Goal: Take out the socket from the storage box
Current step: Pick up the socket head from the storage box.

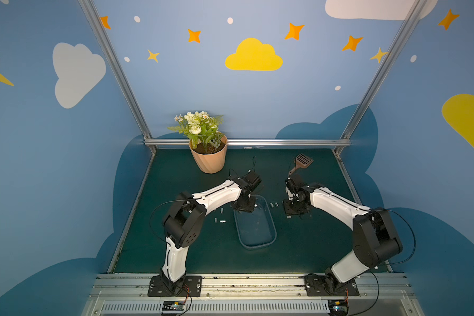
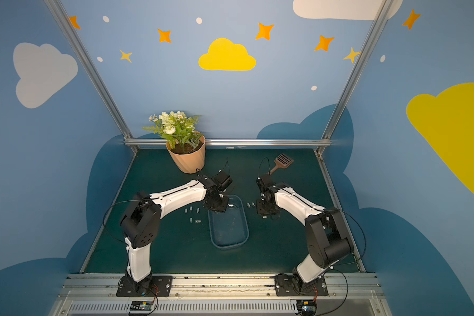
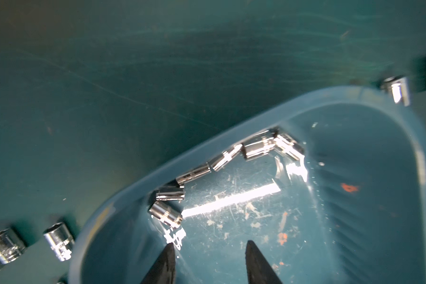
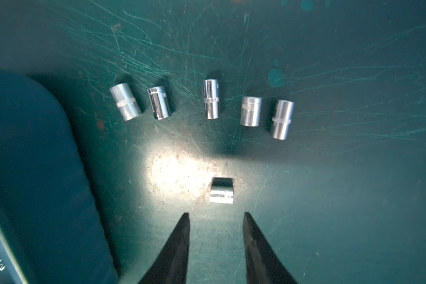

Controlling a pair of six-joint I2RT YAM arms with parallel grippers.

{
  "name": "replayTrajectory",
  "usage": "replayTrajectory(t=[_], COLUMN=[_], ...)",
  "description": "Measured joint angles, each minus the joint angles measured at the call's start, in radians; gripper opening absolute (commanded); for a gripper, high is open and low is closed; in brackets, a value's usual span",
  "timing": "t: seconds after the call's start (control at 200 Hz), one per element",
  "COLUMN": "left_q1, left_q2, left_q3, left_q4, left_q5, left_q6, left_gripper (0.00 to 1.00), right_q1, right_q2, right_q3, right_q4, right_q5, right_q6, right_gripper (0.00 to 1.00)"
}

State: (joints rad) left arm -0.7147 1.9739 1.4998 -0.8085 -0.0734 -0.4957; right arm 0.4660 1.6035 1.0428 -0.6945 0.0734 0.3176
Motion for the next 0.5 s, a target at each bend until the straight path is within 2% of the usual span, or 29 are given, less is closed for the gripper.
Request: replayTrajectory(t=[0.501], left_q1=[0.000], left_q2=[0.104], left_q3=[0.072], left_q4=[-0.023], left_q5=[-0.037], left_q6=[-0.022], left_gripper=[0.48], right_q1=[-0.008], right_q2=[-0.006], right_q3=[-0.013], right_q4=[0.004], right_q5=[-0.003], right_q6=[0.000], right_gripper=[0.37])
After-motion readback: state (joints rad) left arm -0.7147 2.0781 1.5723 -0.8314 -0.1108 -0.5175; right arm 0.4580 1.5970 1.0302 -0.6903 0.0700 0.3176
